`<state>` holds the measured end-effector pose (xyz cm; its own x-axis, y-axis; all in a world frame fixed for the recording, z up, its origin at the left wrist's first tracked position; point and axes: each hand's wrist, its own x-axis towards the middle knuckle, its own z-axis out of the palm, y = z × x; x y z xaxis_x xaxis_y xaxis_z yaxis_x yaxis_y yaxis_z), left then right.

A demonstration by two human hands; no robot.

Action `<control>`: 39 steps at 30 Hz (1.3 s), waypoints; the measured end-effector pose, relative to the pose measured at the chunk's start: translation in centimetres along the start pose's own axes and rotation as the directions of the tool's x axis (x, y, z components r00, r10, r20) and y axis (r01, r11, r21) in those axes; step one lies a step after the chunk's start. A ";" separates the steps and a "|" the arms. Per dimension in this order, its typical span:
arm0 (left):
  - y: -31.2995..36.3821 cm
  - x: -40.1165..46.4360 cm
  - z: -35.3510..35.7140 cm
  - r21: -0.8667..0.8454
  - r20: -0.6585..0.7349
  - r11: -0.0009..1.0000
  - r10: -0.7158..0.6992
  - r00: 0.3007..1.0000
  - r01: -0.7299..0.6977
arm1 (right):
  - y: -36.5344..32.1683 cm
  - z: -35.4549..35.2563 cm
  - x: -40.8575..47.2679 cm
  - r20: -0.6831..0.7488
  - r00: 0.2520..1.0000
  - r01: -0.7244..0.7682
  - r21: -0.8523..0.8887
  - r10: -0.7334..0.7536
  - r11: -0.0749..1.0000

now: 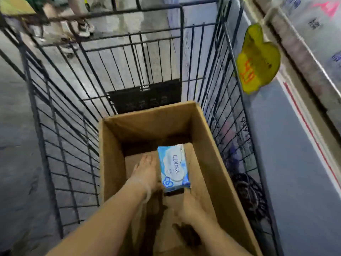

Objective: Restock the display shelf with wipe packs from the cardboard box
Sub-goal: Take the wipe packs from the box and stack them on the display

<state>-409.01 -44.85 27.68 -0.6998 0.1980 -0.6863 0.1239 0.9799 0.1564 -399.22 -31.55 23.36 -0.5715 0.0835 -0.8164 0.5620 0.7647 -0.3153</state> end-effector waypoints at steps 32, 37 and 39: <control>-2.8 -4.4 -5.0 -0.585 -0.036 0.810 0.015 0.999 -0.033 | -3.3 -3.3 -4.9 0.048 0.994 -0.021 0.968 -0.102 0.251; -1.3 -15.0 -7.7 -0.580 -0.284 0.789 0.038 0.958 -0.203 | -4.9 -6.0 -13.3 -0.271 0.943 0.325 0.873 -0.191 0.364; 0.0 -19.9 -8.4 -0.612 -0.372 0.742 0.035 0.927 -0.274 | -4.6 -7.2 -17.9 -0.359 0.898 0.435 0.815 -0.255 0.383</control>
<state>-401.04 -49.02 47.31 -0.9066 0.2089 -0.3666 -0.1468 0.6583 0.7383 -395.90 -31.97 42.94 -0.8713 0.1094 -0.4784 0.4538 -0.1913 -0.8703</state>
